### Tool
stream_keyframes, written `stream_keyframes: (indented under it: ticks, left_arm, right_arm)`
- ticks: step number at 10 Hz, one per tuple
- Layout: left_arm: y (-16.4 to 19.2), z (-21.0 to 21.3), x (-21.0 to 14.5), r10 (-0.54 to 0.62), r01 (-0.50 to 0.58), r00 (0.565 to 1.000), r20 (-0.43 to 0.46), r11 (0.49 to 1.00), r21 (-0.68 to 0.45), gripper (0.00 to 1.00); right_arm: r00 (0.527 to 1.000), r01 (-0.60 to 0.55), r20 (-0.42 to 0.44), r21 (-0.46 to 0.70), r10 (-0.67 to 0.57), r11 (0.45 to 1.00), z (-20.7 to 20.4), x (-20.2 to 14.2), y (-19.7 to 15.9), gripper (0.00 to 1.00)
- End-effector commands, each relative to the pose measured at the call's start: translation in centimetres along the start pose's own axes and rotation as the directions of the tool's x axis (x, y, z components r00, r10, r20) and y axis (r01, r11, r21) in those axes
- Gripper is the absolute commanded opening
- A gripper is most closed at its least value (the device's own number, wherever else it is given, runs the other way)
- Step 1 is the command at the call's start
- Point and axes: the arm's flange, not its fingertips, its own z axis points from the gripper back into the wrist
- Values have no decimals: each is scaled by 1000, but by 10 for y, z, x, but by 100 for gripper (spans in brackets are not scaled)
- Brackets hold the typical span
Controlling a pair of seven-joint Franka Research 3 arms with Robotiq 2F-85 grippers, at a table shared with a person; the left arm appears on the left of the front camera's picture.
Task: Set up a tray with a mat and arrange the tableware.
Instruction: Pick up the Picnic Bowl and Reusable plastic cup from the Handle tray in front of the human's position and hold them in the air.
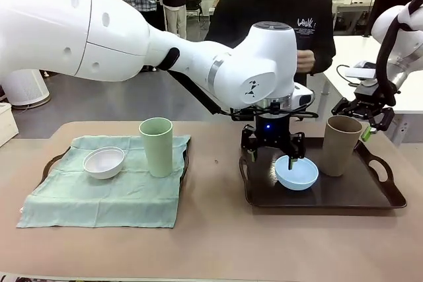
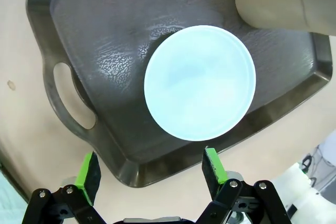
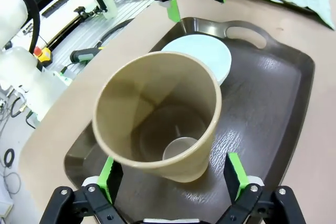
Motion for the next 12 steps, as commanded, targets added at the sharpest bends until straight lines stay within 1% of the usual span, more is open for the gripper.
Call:
stream_keyframes:
  ticks: [1, 4, 7, 12]
  left_arm:
    - [-1, -1, 3, -9, 9, 1000, 4, 1000, -27, 100]
    - [0, -3, 5, 7, -7, 1000, 16, 999, -33, 100]
    - [1, -19, 14, 27, -25, 999, 41, 999, -39, 100]
    - [8, -43, 22, 40, -39, 999, 33, 999, -35, 100]
  right_arm:
    - [1000, -17, -25, 33, 18, 999, -18, -6, -4, 100]
    - [1000, -10, -27, 62, 12, 998, -24, -11, -4, 100]
    - [999, -26, -26, 80, 28, 996, -35, -11, -2, 100]
    - [997, -73, 3, 81, 73, 994, -46, -6, 5, 100]
